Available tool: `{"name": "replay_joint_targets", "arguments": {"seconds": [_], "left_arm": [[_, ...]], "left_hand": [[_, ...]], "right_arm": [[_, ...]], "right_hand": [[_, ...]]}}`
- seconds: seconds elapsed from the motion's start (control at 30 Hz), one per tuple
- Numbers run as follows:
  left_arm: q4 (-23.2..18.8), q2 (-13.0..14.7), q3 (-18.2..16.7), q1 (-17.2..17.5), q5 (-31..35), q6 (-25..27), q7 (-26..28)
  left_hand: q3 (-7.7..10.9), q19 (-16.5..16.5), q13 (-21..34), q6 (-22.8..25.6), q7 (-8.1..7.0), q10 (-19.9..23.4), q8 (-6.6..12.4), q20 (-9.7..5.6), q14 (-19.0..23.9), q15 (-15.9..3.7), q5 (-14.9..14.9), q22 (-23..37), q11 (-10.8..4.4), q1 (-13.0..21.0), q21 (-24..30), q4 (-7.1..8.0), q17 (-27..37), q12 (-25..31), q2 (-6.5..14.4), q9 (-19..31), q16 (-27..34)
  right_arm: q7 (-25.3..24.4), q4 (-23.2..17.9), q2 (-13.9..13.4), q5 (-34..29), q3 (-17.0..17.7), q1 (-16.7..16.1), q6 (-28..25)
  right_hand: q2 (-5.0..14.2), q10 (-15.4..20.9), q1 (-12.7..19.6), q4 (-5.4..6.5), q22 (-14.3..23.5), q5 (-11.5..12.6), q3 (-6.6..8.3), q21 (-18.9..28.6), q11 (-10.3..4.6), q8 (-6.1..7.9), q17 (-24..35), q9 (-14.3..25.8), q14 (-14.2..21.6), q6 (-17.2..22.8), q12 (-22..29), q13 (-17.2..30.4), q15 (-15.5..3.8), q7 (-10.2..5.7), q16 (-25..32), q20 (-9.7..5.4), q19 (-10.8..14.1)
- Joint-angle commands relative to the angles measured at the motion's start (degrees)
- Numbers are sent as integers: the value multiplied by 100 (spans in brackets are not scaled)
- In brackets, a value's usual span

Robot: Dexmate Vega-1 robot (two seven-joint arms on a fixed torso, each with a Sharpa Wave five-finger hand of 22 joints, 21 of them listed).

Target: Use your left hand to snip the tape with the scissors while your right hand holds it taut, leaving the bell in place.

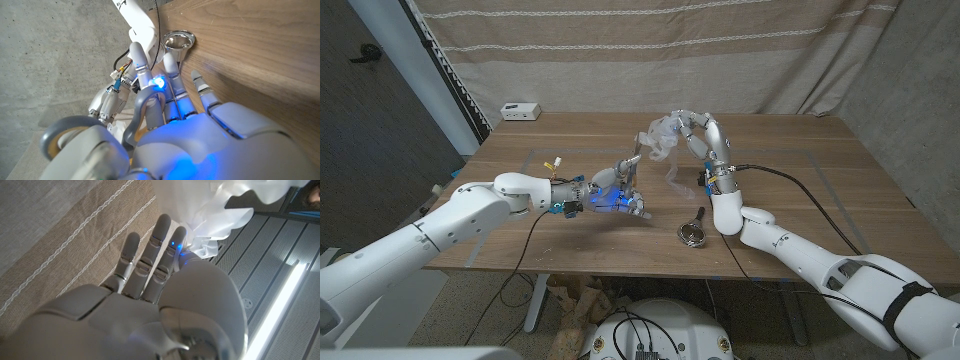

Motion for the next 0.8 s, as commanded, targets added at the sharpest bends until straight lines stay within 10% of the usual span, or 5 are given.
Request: {"name": "replay_joint_targets", "arguments": {"seconds": [0.03,0.8], "left_arm": [[54,-71,81,-94,53,44,-86],[73,-69,203,-289,221,188,-176]], "left_hand": [[-462,10,403,43,24,226,3,48,60,-20,32,25,-175,-138,20,350,-7,223,-150,29,34],[-475,-35,404,-16,58,200,-51,81,17,1,50,29,-172,-155,8,357,38,214,-173,50,102]], "right_arm": [[0,-105,-47,2,69,-61,2],[2,-281,-109,-41,144,-139,-15]], "right_hand": [[-4,78,-38,2,1,28,-26,25,-7,22,2,21,53,63,-38,11,-367,16,-25,-889,9],[-5,115,-32,-14,-59,28,-36,36,-8,10,-14,16,95,76,-79,14,-366,21,-30,-892,22]]}}
